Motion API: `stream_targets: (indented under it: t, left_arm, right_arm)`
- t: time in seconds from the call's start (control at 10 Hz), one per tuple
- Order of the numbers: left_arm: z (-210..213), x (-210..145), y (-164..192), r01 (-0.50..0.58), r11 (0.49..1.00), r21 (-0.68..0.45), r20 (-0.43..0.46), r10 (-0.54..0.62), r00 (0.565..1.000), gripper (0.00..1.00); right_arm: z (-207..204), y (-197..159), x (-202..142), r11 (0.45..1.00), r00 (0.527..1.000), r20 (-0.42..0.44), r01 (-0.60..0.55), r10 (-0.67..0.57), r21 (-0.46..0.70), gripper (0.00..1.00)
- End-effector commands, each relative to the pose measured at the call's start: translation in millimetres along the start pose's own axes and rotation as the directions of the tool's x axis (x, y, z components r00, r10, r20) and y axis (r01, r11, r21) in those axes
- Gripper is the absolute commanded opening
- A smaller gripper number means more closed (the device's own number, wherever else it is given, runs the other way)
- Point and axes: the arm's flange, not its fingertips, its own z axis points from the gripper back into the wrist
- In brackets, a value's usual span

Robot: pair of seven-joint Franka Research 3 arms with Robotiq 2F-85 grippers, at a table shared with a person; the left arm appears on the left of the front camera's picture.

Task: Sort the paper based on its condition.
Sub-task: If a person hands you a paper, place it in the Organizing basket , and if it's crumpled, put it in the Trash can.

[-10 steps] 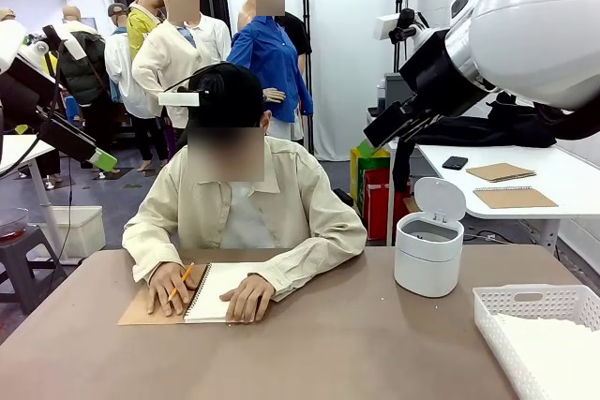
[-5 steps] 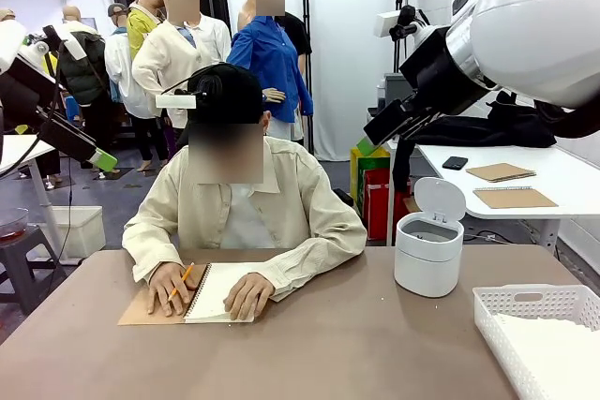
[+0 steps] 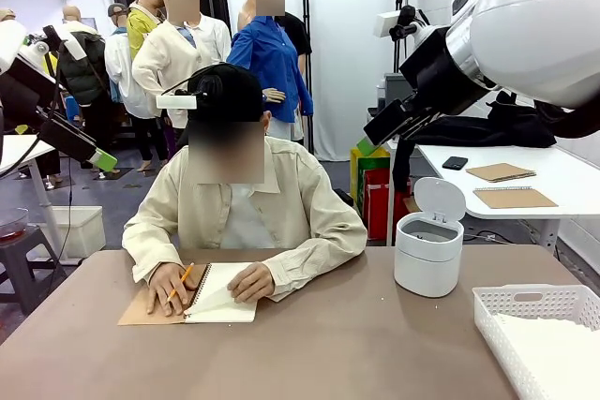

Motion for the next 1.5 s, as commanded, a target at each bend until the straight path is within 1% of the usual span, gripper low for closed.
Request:
stream_targets:
  t: [0.0,1.4]
  left_arm:
    - [0.7,0.1,0.5,0.006,1.000,0.002,0.001,-0.006,1.000,1.00]
    - [0.7,0.1,0.5,0.006,1.000,0.002,0.001,-0.006,1.000,1.00]
  right_arm:
    - [0.0,-0.3,0.1,1.000,1.000,0.006,0.000,0.000,-0.004,1.00]
    - [0.0,-0.3,0.1,1.000,1.000,0.006,0.000,0.000,-0.004,1.00]
